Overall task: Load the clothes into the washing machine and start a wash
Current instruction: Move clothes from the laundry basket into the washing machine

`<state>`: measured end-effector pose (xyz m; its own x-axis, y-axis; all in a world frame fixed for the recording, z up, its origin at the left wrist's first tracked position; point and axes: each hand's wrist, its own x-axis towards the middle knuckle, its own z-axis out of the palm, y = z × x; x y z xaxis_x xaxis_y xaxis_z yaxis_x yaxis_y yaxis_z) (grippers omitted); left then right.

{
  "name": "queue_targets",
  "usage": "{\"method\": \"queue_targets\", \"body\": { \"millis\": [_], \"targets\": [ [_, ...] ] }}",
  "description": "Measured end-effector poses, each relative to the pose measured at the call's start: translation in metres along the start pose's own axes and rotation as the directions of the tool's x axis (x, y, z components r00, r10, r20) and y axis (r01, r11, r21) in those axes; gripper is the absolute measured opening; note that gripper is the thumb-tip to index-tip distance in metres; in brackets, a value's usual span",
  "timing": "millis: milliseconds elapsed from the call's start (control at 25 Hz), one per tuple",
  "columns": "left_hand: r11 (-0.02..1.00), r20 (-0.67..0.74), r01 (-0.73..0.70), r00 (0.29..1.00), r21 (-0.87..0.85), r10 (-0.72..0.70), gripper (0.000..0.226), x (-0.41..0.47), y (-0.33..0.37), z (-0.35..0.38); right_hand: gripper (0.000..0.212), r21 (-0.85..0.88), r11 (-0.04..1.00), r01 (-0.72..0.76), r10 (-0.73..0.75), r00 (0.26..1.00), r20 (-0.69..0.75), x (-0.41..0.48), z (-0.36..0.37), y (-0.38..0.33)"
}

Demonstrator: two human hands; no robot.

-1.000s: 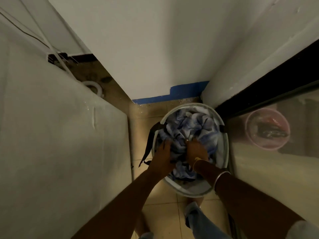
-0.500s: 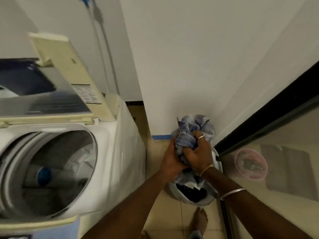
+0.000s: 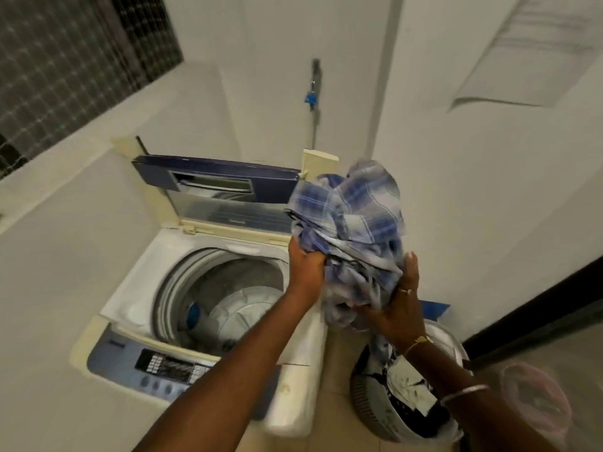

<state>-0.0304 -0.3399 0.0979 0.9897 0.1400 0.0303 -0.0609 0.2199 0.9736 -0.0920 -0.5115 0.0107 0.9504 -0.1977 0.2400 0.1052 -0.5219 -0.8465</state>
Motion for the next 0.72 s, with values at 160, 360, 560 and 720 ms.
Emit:
{"method": "queue_targets", "body": {
  "millis": [160,360,560,720],
  "targets": [
    [0.995,-0.16,-0.102,0.982,-0.018,0.098,0.051,0.008,0.032,-0.096,0.061,-0.116,0.987,-0.113,0.134,0.974,0.185,0.023,0.081,-0.052],
    [0.997,-0.48,-0.059,0.874,0.044,0.073,0.062,0.026,0.04,-0.211,0.02,0.529,0.727,-0.438,0.349,0.899,0.264,0.087,0.192,-0.162],
    [0.995,-0.544,-0.018,0.836,0.099,0.069,0.047,0.033,0.031,-0.253,0.023,0.684,0.575,-0.449,0.324,0.893,0.313,0.114,0.232,-0.238],
    [0.863,-0.377,0.357,0.901,0.357,-0.217,0.046,0.047,-0.012,-0.281,0.028,0.302,0.811,-0.502,0.356,0.832,0.426,0.098,0.256,-0.163]
  ]
}}
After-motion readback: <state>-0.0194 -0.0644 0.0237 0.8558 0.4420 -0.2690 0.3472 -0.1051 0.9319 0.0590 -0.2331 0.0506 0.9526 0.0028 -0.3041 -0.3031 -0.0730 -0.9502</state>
